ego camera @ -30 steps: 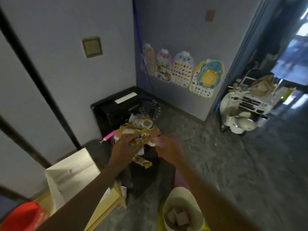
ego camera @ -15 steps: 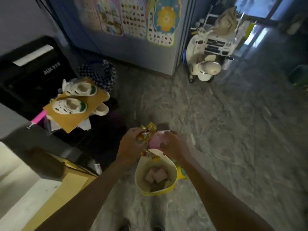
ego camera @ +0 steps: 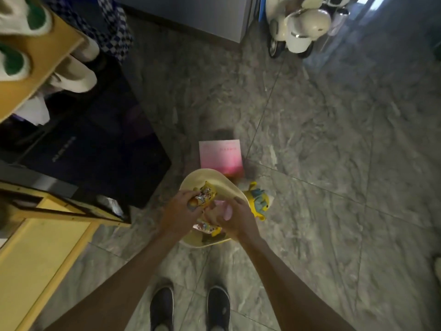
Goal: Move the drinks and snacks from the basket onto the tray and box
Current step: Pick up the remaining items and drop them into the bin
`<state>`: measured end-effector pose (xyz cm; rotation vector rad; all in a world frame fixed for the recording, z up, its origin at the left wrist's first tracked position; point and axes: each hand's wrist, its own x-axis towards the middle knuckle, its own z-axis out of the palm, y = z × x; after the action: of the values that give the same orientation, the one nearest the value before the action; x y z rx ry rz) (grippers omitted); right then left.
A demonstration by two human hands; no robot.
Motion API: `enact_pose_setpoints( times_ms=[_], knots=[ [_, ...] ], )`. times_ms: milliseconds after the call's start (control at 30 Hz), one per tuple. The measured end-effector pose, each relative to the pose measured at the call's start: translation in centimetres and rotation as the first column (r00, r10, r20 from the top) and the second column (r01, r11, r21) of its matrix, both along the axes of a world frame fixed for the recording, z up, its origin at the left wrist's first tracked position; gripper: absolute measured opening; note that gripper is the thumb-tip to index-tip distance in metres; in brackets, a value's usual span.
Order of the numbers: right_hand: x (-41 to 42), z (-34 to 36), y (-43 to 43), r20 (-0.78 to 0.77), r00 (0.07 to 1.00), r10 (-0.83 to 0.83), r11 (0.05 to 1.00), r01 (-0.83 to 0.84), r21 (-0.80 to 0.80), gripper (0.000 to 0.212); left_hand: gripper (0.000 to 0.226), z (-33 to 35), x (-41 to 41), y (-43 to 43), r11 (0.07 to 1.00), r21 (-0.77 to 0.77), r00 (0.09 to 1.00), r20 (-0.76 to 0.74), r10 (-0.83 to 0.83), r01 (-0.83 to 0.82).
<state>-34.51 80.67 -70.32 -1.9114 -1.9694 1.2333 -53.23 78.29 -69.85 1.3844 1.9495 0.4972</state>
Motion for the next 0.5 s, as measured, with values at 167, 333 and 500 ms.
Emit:
enact_pose_setpoints(
  times_ms=[167, 333, 500],
  knots=[
    [-0.2, 0.5, -0.5, 0.042, 0.999, 0.026, 1.0, -0.025, -0.007, 0.062, 0.042, 1.0, -0.2, 0.0, 1.0, -0.004, 1.0, -0.01, -0.029, 0.029],
    [-0.3, 5.0, 0.5, 0.149, 0.984, 0.102, 0.994, -0.107, 0.026, 0.073, 0.05, 6.0, -2.2, -0.2, 0.999, 0.008, 0.999, -0.016, -0.032, 0.032],
    [-0.2, 13.4, 3.1, 0.201, 0.962, 0.183, 0.967, -0.213, 0.139, 0.092, 0.061, 14.1, -5.1, 0.4, 0.992, 0.093, 0.992, -0.097, -0.08, 0.089]
  ],
)
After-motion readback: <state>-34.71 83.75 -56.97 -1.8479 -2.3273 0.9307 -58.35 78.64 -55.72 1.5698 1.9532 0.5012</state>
